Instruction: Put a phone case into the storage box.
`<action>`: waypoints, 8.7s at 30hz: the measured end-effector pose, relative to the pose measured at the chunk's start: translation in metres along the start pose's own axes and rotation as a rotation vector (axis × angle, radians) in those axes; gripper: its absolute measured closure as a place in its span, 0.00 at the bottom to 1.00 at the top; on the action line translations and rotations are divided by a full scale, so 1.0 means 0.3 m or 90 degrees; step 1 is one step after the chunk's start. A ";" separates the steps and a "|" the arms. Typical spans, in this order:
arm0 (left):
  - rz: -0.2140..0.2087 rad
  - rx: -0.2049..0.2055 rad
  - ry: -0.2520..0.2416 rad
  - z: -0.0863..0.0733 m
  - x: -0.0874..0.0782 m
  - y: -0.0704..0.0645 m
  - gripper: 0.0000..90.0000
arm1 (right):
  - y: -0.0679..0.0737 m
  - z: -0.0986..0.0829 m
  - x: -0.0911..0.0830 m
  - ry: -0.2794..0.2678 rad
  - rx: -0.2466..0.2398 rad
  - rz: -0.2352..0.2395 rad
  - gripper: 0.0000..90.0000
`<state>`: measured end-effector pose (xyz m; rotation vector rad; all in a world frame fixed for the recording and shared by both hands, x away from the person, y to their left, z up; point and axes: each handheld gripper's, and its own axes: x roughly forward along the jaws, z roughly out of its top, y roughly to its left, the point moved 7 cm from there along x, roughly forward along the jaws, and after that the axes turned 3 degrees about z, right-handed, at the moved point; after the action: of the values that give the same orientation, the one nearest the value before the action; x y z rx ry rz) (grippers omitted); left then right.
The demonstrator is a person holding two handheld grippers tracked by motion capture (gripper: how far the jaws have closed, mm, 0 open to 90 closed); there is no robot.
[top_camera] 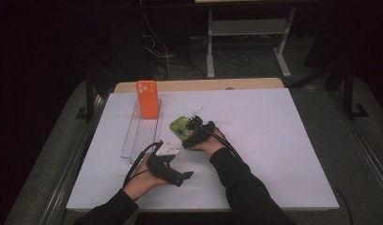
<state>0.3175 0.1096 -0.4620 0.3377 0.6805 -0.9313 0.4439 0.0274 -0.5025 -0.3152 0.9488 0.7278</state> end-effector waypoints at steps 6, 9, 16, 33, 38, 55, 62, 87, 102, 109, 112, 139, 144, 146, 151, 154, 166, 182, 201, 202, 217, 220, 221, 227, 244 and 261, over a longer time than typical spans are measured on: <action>0.000 0.002 0.001 0.001 0.000 0.002 0.00 | 0.002 -0.003 0.000 -0.003 0.000 -0.004 0.12; 0.000 0.003 0.001 0.000 0.000 0.001 0.00 | 0.009 -0.003 -0.004 -0.001 0.001 -0.008 0.16; 0.001 0.001 0.000 0.001 0.000 0.001 0.00 | 0.011 -0.004 -0.005 -0.002 0.007 -0.010 0.17; -0.002 -0.011 -0.006 0.003 0.000 -0.003 0.00 | -0.028 -0.006 -0.085 -0.023 -0.008 0.002 0.17; -0.003 -0.010 -0.010 0.005 0.000 -0.001 0.00 | -0.059 -0.030 -0.139 -0.031 -0.008 0.013 0.17; -0.027 0.002 -0.013 0.019 -0.007 -0.010 0.00 | -0.164 -0.170 -0.325 -0.038 -0.042 0.028 0.17; -0.058 0.022 -0.006 0.045 -0.015 -0.018 0.00 | -0.181 -0.211 -0.387 -0.042 -0.074 0.038 0.17; -0.139 0.130 -0.008 0.233 -0.034 0.020 0.00 | -0.182 -0.317 -0.482 -0.019 -0.189 0.124 0.17; -0.178 0.195 0.008 0.212 -0.028 -0.031 0.00 | -0.068 -0.321 -0.456 -0.001 -0.297 0.203 0.17; -0.194 0.219 0.022 0.198 -0.018 -0.051 0.00 | -0.014 -0.323 -0.445 0.008 -0.335 0.233 0.17; -0.198 0.228 0.028 0.191 -0.011 -0.059 0.00 | 0.005 -0.323 -0.445 0.015 -0.350 0.244 0.17; -0.217 0.294 0.115 0.130 0.071 -0.118 0.00 | 0.105 -0.301 -0.457 -0.004 -0.401 0.292 0.17; -0.219 0.303 0.119 0.128 0.070 -0.122 0.07 | 0.109 -0.298 -0.462 -0.007 -0.405 0.291 0.17; -0.219 0.303 0.119 0.129 0.070 -0.123 0.08 | 0.112 -0.298 -0.461 -0.010 -0.404 0.297 0.17; -0.222 0.303 0.112 0.132 0.068 -0.123 0.14 | 0.114 -0.298 -0.463 -0.010 -0.406 0.297 0.17; -0.223 0.303 0.112 0.133 0.066 -0.122 0.15 | 0.115 -0.298 -0.464 -0.011 -0.407 0.298 0.17; -0.229 0.266 0.110 0.138 0.054 -0.109 0.17 | 0.099 -0.290 -0.475 -0.054 -0.374 0.311 0.10; -0.119 0.124 0.130 0.104 0.085 -0.031 0.17 | -0.025 -0.312 -0.503 -0.125 -0.163 0.196 0.00; -0.012 0.035 0.132 0.125 0.075 0.042 0.17 | -0.067 -0.380 -0.395 -0.170 0.003 0.041 0.00; -0.012 0.035 0.132 0.125 0.075 0.043 0.17 | -0.068 -0.381 -0.388 -0.166 -0.003 0.037 0.00; -0.015 0.035 0.135 0.126 0.075 0.033 0.17 | -0.034 -0.377 -0.364 -0.160 -0.149 -0.085 0.00; -0.014 0.042 0.135 0.127 0.074 0.036 0.17 | -0.032 -0.376 -0.365 -0.161 -0.188 -0.108 0.00; -0.013 0.043 0.133 0.127 0.075 0.037 0.17 | -0.031 -0.374 -0.365 -0.164 -0.196 -0.117 0.00; -0.014 0.058 0.136 0.127 0.074 0.042 0.17 | -0.022 -0.364 -0.382 -0.173 -0.292 -0.190 0.00; -0.013 0.029 0.131 0.125 0.079 0.032 0.17 | 0.017 -0.341 -0.391 -0.175 -0.535 -0.342 0.00; -0.015 0.039 0.139 0.129 0.074 0.027 0.17 | 0.065 -0.321 -0.381 -0.180 -0.687 -0.436 0.09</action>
<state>0.3483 0.0794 -0.4481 0.4908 0.8581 -0.9479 0.3278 -0.0593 -0.4608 -1.3664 0.0600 0.5564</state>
